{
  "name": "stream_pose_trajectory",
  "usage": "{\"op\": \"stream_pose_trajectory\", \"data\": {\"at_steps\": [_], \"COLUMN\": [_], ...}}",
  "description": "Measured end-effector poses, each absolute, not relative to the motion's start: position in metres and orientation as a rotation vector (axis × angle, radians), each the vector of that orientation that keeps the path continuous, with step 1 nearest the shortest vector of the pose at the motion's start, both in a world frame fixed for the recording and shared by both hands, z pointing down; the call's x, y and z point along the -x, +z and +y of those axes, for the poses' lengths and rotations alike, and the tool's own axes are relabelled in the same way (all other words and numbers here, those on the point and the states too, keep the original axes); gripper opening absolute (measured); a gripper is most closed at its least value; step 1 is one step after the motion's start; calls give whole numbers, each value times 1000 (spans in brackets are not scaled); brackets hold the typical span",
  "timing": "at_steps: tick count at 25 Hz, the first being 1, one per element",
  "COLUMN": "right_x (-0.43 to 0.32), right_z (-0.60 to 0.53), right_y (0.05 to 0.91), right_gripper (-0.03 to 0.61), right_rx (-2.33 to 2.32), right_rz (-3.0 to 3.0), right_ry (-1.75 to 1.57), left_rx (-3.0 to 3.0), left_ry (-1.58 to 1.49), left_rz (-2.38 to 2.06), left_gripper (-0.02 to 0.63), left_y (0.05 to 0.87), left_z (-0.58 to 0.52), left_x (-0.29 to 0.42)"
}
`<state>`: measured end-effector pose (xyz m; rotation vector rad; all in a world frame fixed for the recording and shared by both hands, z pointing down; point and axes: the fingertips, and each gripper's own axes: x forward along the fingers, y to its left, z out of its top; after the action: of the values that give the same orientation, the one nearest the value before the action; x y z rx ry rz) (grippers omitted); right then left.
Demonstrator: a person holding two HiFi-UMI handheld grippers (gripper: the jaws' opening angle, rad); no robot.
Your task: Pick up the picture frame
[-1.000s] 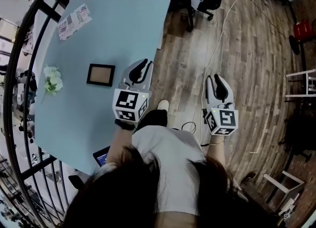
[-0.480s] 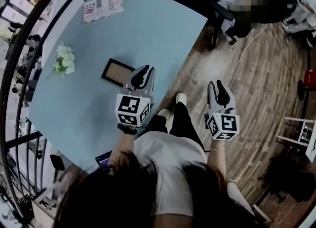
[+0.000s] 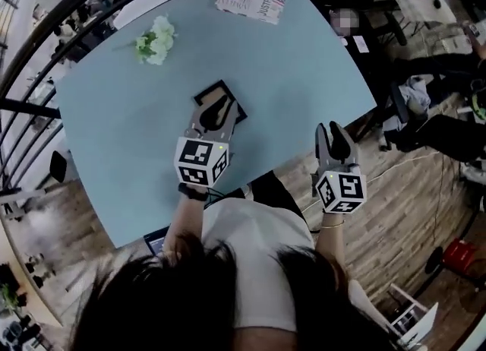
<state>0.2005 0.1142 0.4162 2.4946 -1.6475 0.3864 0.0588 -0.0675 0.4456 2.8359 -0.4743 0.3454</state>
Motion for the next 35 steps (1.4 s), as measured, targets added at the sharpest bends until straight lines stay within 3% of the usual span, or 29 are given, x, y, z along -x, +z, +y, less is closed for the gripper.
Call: {"op": "stream_pose_trajectory", "data": {"at_steps": [8, 18, 35], "right_x": [-226, -192, -146], "right_z": [14, -66, -113], "right_y": [422, 425, 437], "right_gripper": [92, 92, 98], "right_rx": [-2145, -1820, -1705], "right_rz": [-2053, -2382, -2425], "right_ry": [379, 386, 478], "left_rx": [-2709, -2492, -2395], "left_ry": [331, 345, 341], "left_rz": [-928, -1284, -1269], "left_gripper": [84, 86, 89], "left_y": [448, 457, 477], "left_z": [-114, -123, -142], "left_x": [-39, 26, 58]}}
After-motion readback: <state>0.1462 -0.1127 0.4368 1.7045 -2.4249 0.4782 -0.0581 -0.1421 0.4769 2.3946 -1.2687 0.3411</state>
